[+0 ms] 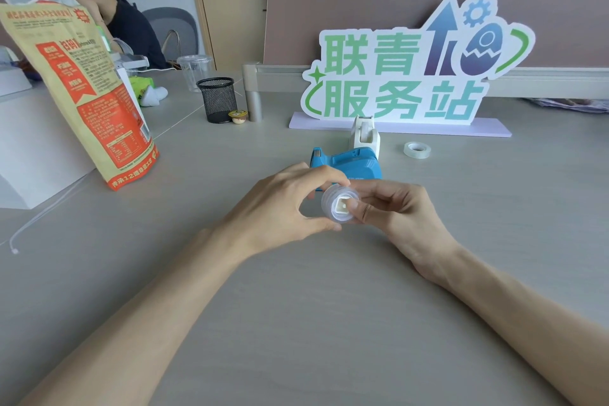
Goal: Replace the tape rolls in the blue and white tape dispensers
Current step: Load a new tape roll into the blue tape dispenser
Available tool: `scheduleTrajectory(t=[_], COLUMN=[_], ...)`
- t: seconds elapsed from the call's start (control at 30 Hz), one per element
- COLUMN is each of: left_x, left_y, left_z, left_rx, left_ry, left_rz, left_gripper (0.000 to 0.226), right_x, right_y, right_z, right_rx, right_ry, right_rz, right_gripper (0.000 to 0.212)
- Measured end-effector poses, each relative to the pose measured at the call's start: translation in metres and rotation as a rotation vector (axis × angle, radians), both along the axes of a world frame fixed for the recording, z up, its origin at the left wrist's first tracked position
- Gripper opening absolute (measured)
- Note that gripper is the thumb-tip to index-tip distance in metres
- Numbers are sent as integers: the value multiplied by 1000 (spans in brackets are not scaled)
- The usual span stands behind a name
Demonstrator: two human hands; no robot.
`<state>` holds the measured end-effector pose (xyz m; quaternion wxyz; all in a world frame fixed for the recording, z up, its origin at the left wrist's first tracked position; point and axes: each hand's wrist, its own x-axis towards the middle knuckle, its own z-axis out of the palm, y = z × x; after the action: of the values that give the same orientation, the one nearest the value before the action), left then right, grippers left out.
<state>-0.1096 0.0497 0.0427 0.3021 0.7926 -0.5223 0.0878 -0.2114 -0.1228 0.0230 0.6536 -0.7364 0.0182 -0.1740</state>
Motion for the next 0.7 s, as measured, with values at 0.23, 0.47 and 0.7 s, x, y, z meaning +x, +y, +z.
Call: scheduleTrajectory(t=[0.23,0.47,0.7], left_x=[-2,-4,-6], left_y=[3,1,-3], left_z=[2,-1,-7], left_rx=[57,-16,-91], left_ry=[-36,-87,-218], left_rz=[-8,17,44], left_gripper=[46,54,57], right_x=[1,-2,-2], right_y=[4,2,2], right_z=[2,3,6], right_rx=[31,53,160], right_ry=[6,17,36], right_rz=[-58,-15,56], right_gripper=[38,20,38])
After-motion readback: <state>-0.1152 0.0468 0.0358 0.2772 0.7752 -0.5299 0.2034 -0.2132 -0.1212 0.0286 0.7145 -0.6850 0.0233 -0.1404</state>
